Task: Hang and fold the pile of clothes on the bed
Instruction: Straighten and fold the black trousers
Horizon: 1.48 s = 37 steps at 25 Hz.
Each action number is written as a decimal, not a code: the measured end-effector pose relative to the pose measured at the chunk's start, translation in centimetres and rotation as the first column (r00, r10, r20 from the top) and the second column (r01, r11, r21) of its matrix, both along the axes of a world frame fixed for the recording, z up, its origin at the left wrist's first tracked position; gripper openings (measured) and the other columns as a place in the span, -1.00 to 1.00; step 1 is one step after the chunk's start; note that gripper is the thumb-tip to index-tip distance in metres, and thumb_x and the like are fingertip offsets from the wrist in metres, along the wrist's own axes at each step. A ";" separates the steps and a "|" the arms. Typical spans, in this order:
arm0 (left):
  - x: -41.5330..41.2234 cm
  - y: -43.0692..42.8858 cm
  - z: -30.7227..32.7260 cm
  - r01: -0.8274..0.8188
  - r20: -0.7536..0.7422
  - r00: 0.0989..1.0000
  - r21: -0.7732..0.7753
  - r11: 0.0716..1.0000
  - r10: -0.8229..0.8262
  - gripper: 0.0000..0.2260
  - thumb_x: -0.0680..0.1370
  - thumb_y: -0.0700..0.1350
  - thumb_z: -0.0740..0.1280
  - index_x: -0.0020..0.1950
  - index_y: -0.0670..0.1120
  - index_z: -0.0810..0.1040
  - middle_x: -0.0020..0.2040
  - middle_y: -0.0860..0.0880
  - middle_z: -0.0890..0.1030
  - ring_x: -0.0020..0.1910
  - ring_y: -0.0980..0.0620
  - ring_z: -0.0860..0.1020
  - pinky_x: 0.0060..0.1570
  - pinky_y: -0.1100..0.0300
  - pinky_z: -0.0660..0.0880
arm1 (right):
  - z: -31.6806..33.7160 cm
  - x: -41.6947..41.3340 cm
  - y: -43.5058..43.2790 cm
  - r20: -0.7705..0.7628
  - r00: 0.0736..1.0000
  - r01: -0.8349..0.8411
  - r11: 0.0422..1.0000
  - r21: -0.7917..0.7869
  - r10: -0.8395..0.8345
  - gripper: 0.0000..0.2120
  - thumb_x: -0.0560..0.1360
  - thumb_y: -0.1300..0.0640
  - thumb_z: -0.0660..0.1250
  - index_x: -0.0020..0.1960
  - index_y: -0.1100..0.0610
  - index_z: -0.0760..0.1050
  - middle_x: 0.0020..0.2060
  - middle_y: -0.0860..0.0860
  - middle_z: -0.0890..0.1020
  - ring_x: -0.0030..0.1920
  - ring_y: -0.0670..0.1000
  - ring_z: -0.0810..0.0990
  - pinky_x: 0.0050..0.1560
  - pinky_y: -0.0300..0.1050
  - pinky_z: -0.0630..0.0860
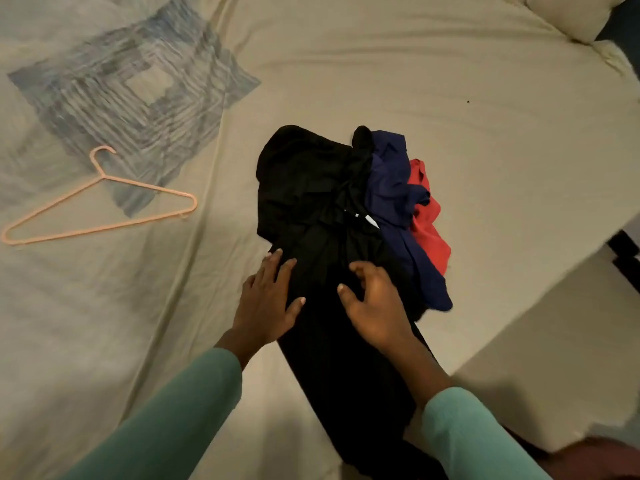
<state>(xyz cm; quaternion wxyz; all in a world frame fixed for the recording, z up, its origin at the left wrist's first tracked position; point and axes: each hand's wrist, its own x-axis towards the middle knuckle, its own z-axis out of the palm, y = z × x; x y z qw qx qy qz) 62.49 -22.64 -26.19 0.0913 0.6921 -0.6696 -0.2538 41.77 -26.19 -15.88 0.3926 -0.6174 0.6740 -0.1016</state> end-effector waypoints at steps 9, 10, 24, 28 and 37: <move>1.0 -3.0 -10.0 0.040 0.082 0.996 -0.149 0.988 -0.028 -0.42 0.67 0.14 0.10 0.67 -0.02 0.22 0.71 -0.08 0.06 0.69 -0.08 0.02 0.59 -0.16 0.08 | -7.6 1.6 -17.9 -0.363 0.931 -0.041 0.981 -0.189 -0.031 -0.59 0.57 0.07 0.40 0.41 0.06 0.53 0.25 0.11 0.64 0.29 0.19 0.55 0.19 0.11 0.57; 1.1 -3.1 -10.1 0.043 0.075 0.997 -0.158 0.986 -0.031 -0.43 0.67 0.12 0.10 0.68 -0.01 0.21 0.71 -0.07 0.06 0.69 -0.07 0.02 0.60 -0.14 0.05 | -7.7 1.3 -18.5 -0.198 0.969 0.105 0.971 -0.214 -0.148 -0.73 0.56 0.11 0.38 0.25 0.05 0.65 0.11 0.08 0.72 0.16 0.14 0.64 0.15 0.09 0.60; -1.1 -3.2 6.7 -0.339 -0.516 0.812 -0.034 0.940 0.274 -0.38 0.59 0.10 0.42 0.61 0.13 0.27 0.63 0.09 0.24 0.60 0.10 0.23 0.53 0.03 0.30 | 12.8 -1.4 -11.1 0.570 0.780 0.436 0.877 -0.201 -0.257 -0.78 0.66 0.31 0.30 0.19 0.18 0.69 0.07 0.04 0.76 0.15 0.03 0.72 0.32 0.07 0.60; -4.0 -1.4 18.6 -0.396 -0.662 0.739 -0.283 0.874 0.121 -0.29 0.55 -0.01 0.50 0.63 0.02 0.25 0.59 0.07 0.30 0.59 0.13 0.28 0.50 0.05 0.38 | 21.9 -0.3 -8.1 0.567 0.822 0.273 0.906 -0.324 -0.045 -0.76 0.63 0.34 0.32 0.04 0.10 0.72 -0.04 0.02 0.77 0.05 0.02 0.74 0.17 0.00 0.66; -1.8 4.8 41.8 -0.428 -0.743 0.669 -0.422 0.799 -0.033 -0.76 0.46 -0.14 0.39 0.12 0.00 0.65 -0.04 0.06 0.71 -0.05 0.10 0.65 0.05 0.04 0.57 | 35.9 1.1 -0.4 0.549 0.729 -0.147 0.876 -0.458 0.410 -0.77 0.58 0.01 0.37 0.17 0.05 0.68 0.05 -0.02 0.75 0.03 -0.08 0.69 0.15 -0.01 0.58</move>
